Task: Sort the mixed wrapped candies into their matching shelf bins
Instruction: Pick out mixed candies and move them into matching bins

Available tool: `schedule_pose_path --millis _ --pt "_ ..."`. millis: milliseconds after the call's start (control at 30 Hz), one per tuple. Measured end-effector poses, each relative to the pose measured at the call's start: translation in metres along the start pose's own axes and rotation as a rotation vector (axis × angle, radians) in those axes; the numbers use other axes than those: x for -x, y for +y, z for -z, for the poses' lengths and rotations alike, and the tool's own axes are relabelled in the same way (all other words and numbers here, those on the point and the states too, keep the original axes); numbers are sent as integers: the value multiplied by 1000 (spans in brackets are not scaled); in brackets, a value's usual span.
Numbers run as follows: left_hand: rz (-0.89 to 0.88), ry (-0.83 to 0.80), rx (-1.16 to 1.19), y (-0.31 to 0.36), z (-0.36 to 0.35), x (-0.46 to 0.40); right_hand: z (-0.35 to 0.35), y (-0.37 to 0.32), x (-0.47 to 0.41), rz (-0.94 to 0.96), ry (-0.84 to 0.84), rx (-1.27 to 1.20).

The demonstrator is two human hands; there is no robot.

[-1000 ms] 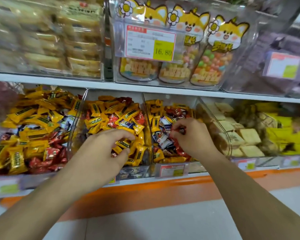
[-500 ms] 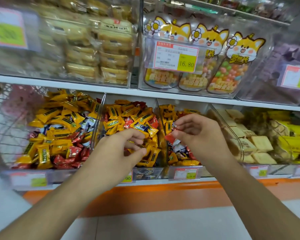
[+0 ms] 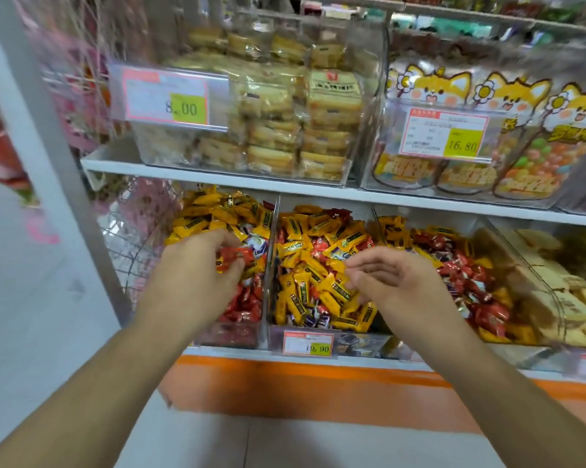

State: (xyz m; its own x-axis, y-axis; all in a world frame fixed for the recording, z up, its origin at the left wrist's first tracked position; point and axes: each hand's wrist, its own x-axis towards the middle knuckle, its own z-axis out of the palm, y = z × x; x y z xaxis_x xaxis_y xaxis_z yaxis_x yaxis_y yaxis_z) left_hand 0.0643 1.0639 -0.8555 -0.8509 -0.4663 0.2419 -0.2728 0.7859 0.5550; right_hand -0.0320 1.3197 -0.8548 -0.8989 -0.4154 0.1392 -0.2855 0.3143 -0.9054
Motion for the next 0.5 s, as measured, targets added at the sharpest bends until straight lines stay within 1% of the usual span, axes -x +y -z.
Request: schedule_pose_path --millis 33,100,200,267,333,400,500 --pt "-11 -19 -49 -3 0 -1 5 2 -3 10 7 28" --pt "-100 -56 -74 2 0 0 22 10 -9 36 14 122" --pt "-254 -111 16 26 -12 6 66 26 -16 56 81 314" --pt "-320 -148 76 42 -25 9 98 41 -18 12 151 368" --pt "-378 -198 108 54 -41 12 122 55 -17 -31 174 419" --pt "-427 -227 117 64 -55 14 139 72 -14 -59 158 508" --pt "-453 -272 134 77 -72 17 153 86 -7 -130 35 647"
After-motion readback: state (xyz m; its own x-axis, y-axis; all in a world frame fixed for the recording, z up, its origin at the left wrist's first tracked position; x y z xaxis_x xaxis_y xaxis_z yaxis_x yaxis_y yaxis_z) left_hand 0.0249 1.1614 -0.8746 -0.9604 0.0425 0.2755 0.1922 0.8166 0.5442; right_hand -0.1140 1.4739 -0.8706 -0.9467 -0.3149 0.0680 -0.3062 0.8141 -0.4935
